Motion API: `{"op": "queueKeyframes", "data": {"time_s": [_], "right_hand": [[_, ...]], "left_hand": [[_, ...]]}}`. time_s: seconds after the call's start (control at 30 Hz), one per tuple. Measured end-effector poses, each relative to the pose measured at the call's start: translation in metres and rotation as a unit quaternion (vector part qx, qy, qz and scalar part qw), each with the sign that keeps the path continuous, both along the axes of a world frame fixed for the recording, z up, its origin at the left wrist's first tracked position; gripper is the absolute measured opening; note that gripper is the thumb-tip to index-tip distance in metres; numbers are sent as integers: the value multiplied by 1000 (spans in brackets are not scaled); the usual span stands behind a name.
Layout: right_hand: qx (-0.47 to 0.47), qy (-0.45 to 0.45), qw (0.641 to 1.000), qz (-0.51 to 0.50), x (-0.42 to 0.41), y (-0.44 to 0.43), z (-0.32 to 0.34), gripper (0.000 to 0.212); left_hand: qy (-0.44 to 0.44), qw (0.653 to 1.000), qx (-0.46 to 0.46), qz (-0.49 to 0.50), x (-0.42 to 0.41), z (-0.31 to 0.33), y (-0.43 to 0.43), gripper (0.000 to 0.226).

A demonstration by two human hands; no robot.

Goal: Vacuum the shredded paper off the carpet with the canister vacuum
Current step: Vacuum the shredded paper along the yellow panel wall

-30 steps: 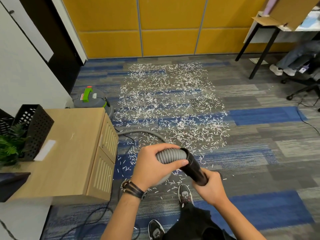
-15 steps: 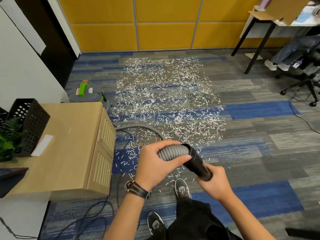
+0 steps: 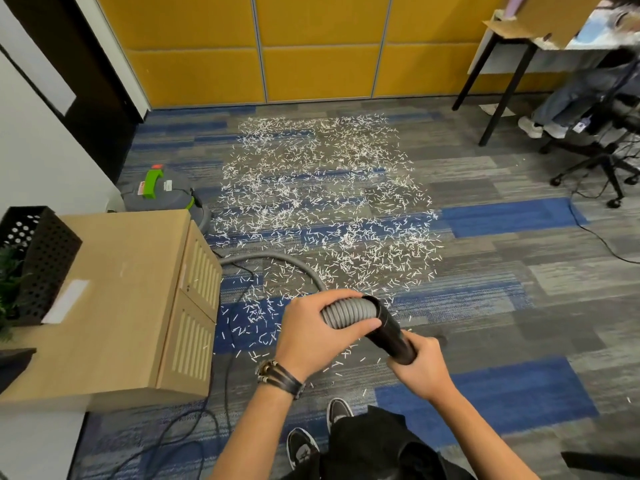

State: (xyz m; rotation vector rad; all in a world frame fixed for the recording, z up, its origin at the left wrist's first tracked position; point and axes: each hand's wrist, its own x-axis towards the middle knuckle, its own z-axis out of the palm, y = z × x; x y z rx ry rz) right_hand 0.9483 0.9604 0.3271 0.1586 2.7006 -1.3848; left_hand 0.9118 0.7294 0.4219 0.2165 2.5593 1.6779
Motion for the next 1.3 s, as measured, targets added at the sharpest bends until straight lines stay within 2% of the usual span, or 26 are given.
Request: {"op": "queueKeyframes", "data": {"time_s": [0.2, 0.3, 0.4, 0.5, 0.73, 0.87, 0.93, 1.13, 1.3], "right_hand": [[-28, 27, 998, 47, -30, -9, 35, 15], [-32, 32, 996, 72, -63, 8, 56, 21], [-41, 20, 995, 90, -91, 31, 64, 15], [-73, -26, 993, 93, -110, 50, 67, 31], [-108, -44, 985, 129, -116, 78, 94, 20], [-124, -28, 981, 146, -127, 85, 118, 12], [-128, -18, 981, 147, -133, 84, 124, 18], [-140, 2, 985, 106, -127, 59, 110, 13], [-120, 5, 988, 94, -102, 44, 93, 10]], "left_hand": [[94, 994, 19, 46, -21, 40, -11, 40], [87, 996, 13, 22, -34, 57, -7, 46], [95, 995, -19, -4, -50, 71, 11, 50], [118, 993, -27, -7, -68, 83, 30, 49], [153, 987, -7, -42, -89, 104, 53, 49], [194, 981, 14, -20, -93, 117, 61, 47], [210, 978, 18, -11, -97, 125, 59, 44], [199, 979, -14, -43, -103, 118, 47, 44], [166, 983, 9, -80, -93, 105, 30, 45]]}}
